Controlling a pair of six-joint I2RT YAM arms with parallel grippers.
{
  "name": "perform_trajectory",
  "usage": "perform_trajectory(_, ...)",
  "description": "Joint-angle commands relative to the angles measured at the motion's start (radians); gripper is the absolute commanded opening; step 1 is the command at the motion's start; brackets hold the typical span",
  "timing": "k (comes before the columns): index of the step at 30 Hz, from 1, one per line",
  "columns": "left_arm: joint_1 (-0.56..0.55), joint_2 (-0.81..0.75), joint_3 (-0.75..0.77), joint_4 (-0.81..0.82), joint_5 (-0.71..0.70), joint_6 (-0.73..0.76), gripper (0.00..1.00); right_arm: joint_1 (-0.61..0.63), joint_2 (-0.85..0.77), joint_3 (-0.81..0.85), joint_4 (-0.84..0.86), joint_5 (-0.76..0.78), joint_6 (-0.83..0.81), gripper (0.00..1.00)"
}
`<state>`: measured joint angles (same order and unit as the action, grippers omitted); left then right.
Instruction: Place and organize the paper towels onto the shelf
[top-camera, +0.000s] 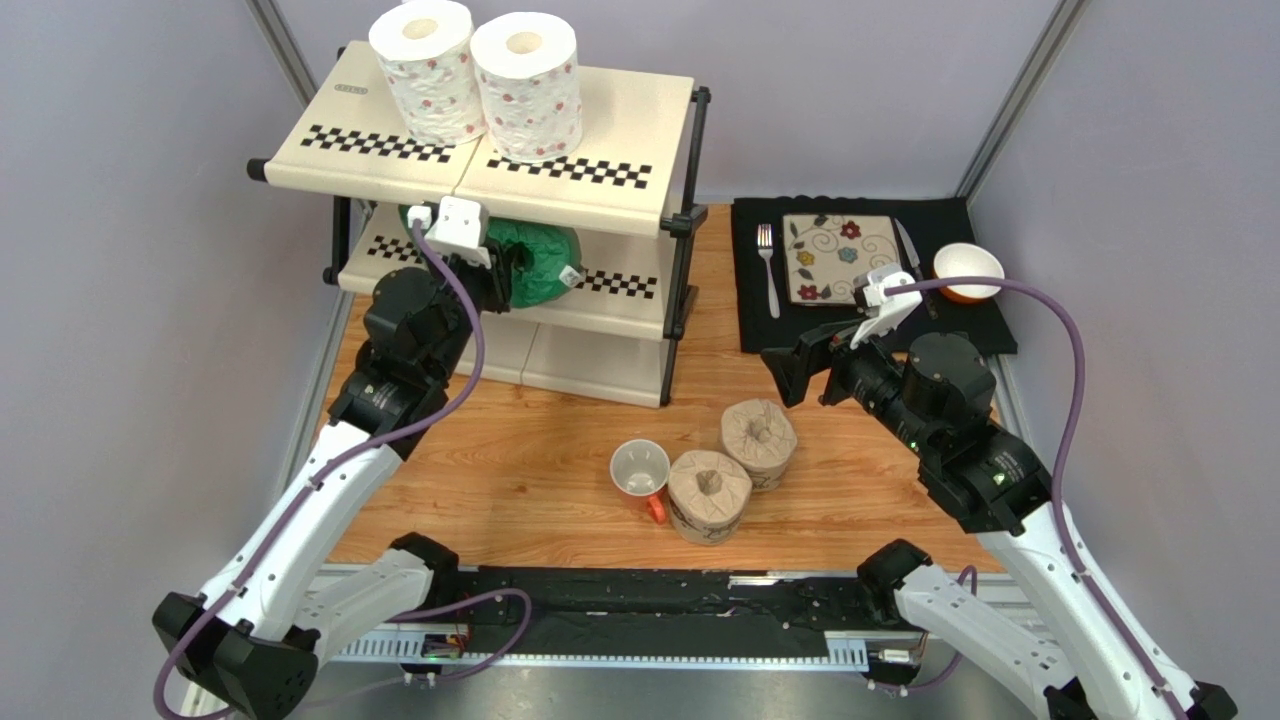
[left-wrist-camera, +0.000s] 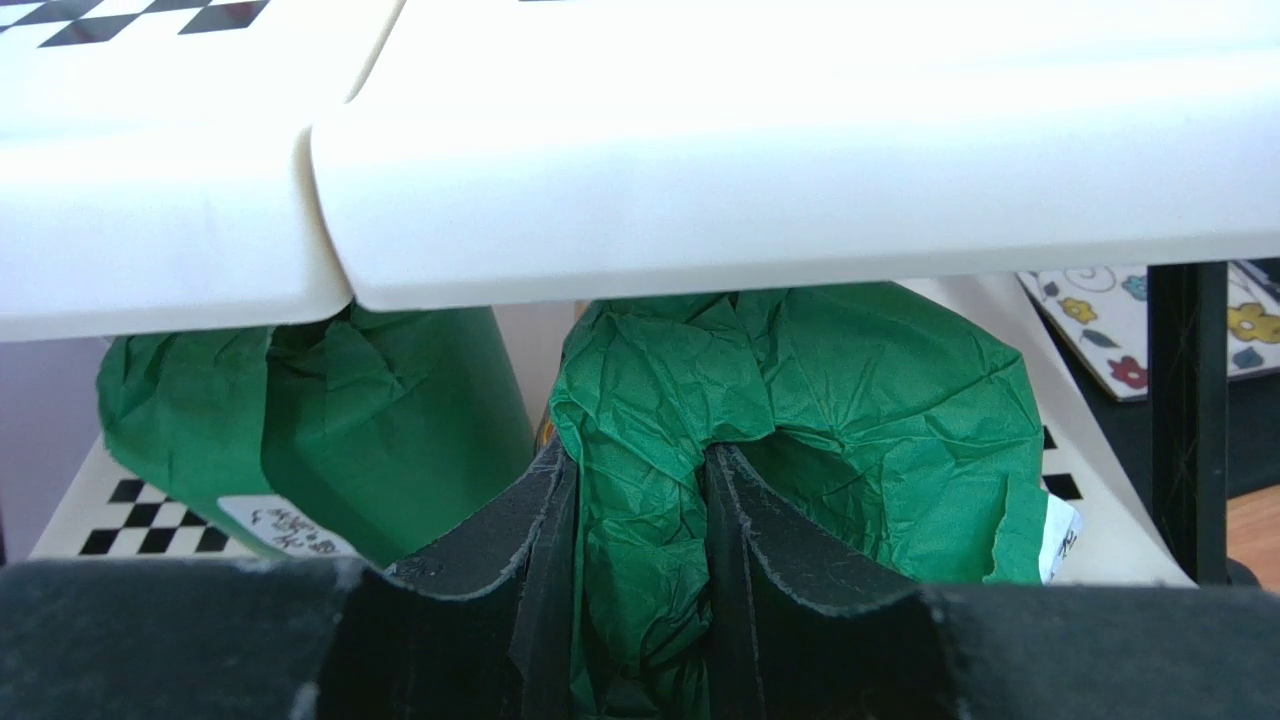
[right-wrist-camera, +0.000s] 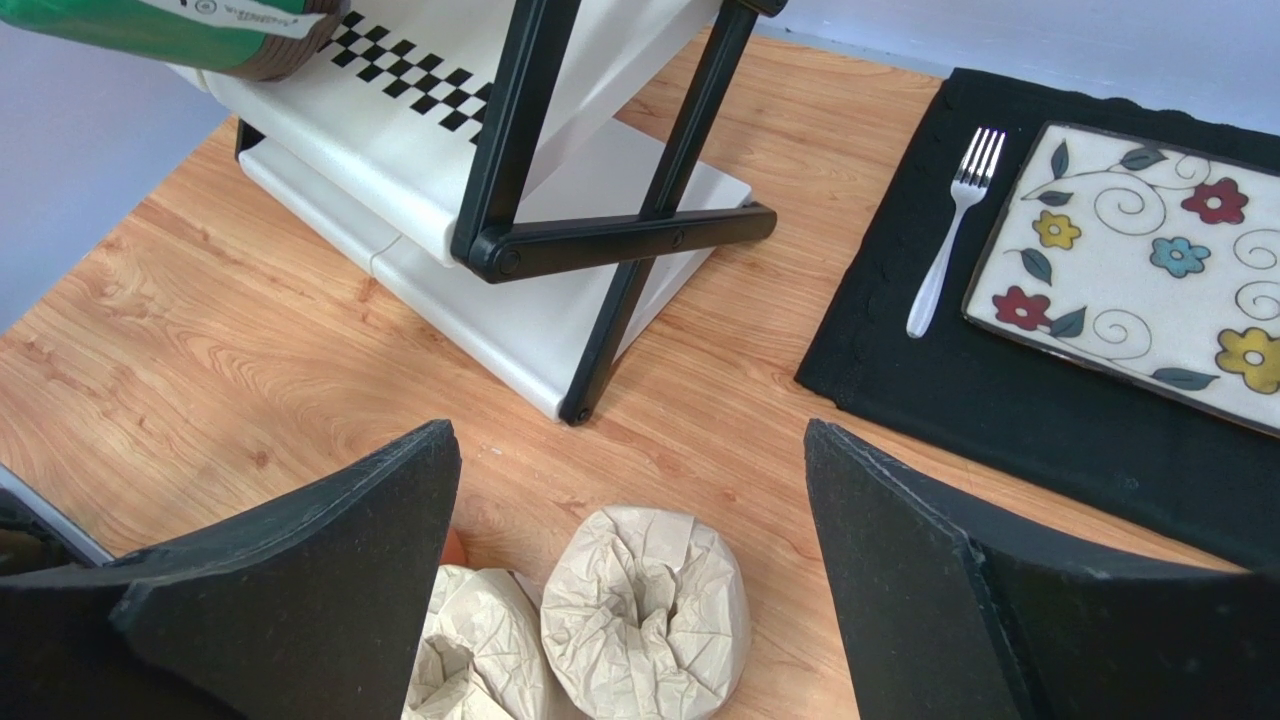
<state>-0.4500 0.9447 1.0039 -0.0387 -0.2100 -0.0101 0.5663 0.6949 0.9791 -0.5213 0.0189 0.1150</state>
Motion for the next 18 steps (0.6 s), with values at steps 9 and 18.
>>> perform_trajectory(9, 0.051, 0.042, -0.007, 0.232, 0.092, -0.044, 0.23, 0.003, -0.008, 0.044, -0.017, 0.030, -0.031, 0.90)
perform_trajectory(18, 0.060, 0.060, -0.040, 0.234, 0.087, -0.041, 0.25, 0.003, -0.017, 0.035, -0.022, 0.038, -0.031, 0.90)
